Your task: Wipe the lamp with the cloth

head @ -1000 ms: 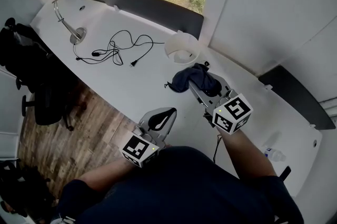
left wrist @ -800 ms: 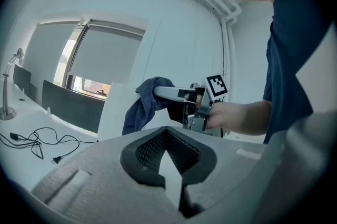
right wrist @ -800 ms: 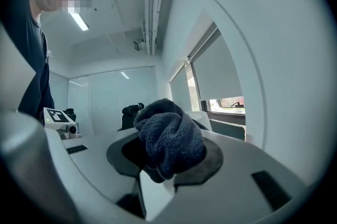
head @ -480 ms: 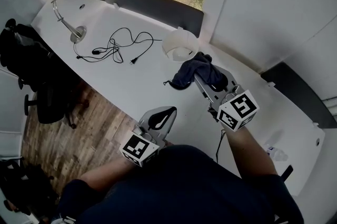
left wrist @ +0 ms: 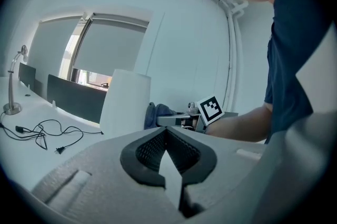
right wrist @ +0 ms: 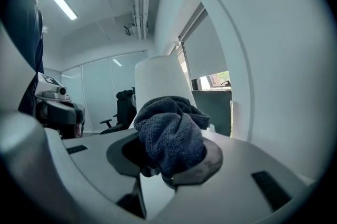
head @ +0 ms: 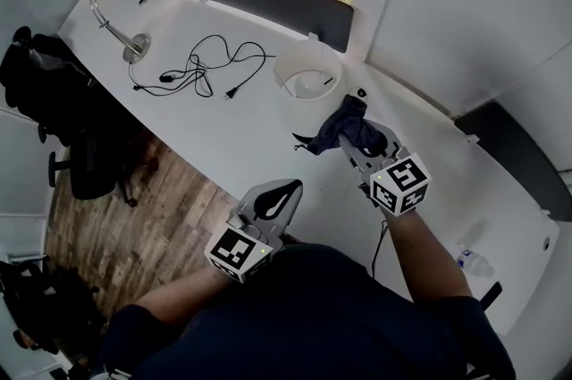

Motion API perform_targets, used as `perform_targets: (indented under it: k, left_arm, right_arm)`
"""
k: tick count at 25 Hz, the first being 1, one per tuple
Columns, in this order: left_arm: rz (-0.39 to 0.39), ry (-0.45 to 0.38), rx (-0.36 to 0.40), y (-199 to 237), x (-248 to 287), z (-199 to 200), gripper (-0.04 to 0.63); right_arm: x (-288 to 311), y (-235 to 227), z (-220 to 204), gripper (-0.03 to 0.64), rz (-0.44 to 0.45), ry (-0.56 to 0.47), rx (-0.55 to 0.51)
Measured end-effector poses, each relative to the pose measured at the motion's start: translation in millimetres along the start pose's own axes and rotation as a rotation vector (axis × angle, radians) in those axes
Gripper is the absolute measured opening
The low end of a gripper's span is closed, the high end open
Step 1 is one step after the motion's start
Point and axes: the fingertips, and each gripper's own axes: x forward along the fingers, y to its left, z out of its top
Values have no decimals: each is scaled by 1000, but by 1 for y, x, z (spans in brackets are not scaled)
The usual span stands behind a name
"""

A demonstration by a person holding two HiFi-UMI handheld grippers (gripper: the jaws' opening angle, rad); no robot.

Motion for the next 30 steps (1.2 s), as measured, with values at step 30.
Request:
perform_targets:
  k: [30]
  left_arm:
    - [-37, -3, -14, 1, 13, -2, 6]
  right_arm:
    - [6, -28, 84, 130, -15, -73, -131]
